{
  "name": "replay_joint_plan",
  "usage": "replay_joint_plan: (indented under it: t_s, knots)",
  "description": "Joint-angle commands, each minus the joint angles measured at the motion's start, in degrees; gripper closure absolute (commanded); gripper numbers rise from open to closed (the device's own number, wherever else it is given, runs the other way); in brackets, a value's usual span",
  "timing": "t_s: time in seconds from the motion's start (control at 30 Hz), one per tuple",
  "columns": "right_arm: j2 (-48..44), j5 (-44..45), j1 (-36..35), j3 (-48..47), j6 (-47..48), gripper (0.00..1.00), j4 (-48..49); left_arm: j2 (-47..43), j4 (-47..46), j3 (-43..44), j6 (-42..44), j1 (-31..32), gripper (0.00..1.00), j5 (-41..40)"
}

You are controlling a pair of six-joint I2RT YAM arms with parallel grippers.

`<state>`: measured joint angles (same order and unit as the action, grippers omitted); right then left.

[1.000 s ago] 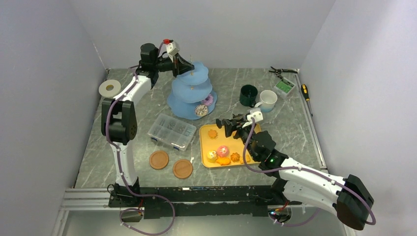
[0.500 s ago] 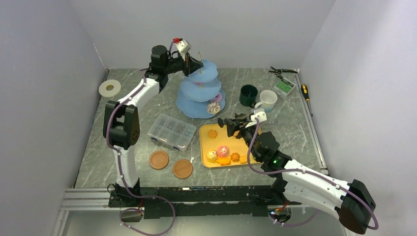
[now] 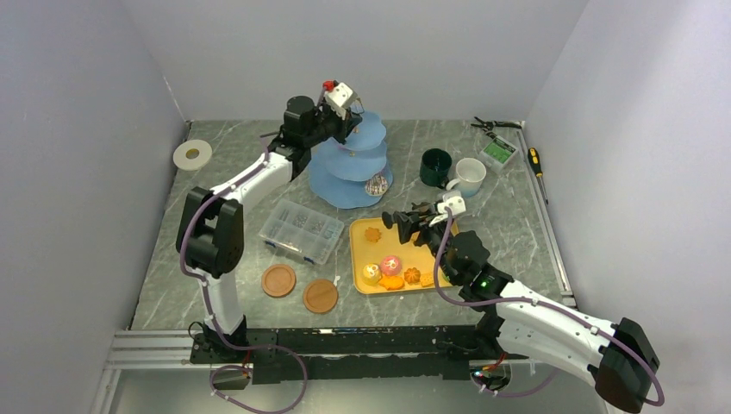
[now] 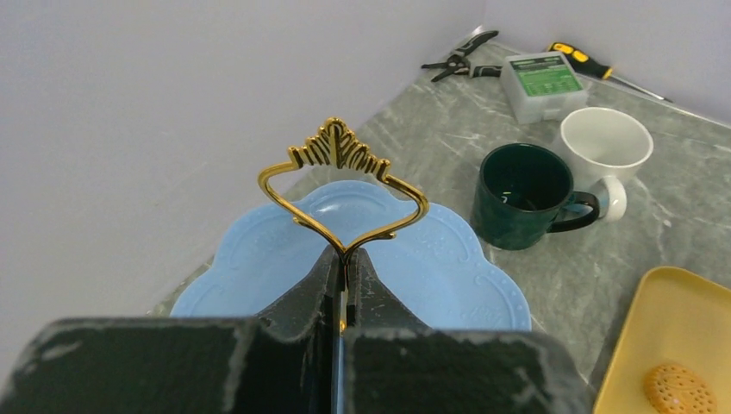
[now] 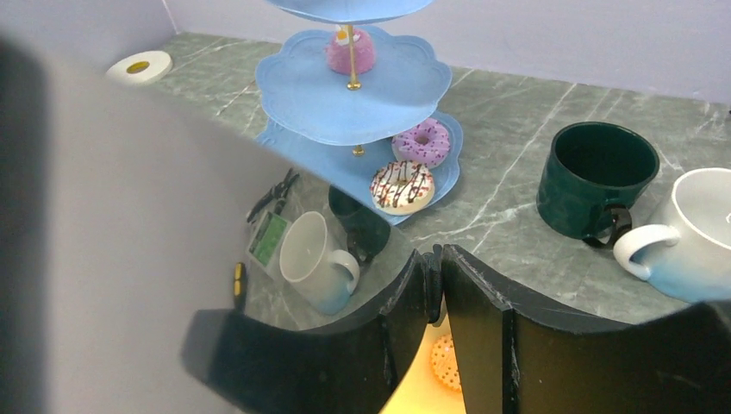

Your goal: Serve the afternoon tea

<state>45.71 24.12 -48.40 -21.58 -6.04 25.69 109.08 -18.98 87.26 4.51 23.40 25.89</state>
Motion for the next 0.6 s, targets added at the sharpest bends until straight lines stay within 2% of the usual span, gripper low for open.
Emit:
replay_joint_plan:
  t_s: [0.0,0.2,0.5,0.57]
  knots:
    - [-1.0,-2.6,0.3,-1.8,-0.9,0.25,-1.0,-7.0,-5.6,-0.4,5.1,2.5,0.97,-9.5]
    - [-0.4,-4.7,0.3,-2.5,-1.7,0.23,-4.8,-6.6,-1.7,0.4,-1.6,3.1,0.97,-17.2]
    - [0.8,-7.5,0.2,-2.2,-3.8,0.23,-8.8,-7.3,0.2,-2.4,-6.9,3.9,0.97,-21.7]
    - [1.0,-8.1,0.3,-1.0,-5.2,0.23,-8.8,-8.4,0.2,-4.5,-6.8,4.0,0.9,-21.4]
